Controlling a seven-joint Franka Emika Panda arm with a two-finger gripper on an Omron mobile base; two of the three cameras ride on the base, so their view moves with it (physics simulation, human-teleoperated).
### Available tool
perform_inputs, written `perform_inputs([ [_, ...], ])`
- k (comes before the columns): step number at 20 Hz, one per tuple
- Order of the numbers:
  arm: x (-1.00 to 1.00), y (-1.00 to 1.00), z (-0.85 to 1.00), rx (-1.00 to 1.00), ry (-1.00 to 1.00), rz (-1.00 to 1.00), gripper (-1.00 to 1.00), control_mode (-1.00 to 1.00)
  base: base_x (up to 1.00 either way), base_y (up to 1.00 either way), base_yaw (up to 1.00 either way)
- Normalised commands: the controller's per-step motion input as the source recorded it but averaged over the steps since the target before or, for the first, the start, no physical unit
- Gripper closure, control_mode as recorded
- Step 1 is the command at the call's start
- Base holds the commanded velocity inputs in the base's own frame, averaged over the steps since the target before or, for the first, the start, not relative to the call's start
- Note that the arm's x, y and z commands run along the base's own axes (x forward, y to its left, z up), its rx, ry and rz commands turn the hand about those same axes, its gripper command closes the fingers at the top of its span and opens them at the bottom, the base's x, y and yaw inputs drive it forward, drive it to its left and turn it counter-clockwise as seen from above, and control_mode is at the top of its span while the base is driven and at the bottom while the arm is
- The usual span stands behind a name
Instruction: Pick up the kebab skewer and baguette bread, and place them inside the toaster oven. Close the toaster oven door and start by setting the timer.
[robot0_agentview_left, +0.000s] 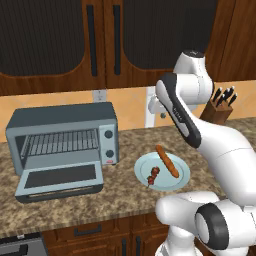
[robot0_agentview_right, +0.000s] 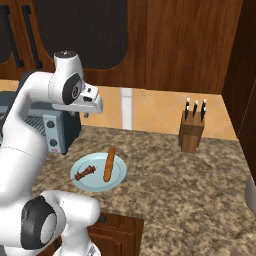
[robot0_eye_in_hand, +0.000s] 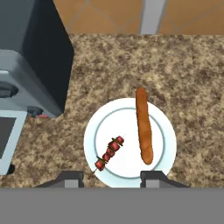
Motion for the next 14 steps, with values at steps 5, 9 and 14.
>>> perform_inputs([
  [5, -0.6, 0.23, -0.18, 0.01, -0.04, 0.0, -1.0, -1.0, 0.0, 0.0, 0.0],
  [9, -0.52, 1.0, -0.39, 0.0, -0.22, -0.02, -1.0, -1.0, 0.0, 0.0, 0.0],
  [14, -0.02, 1.0, -0.4, -0.02, -0.17, -0.05, -1.0, -1.0, 0.0, 0.0, 0.0],
])
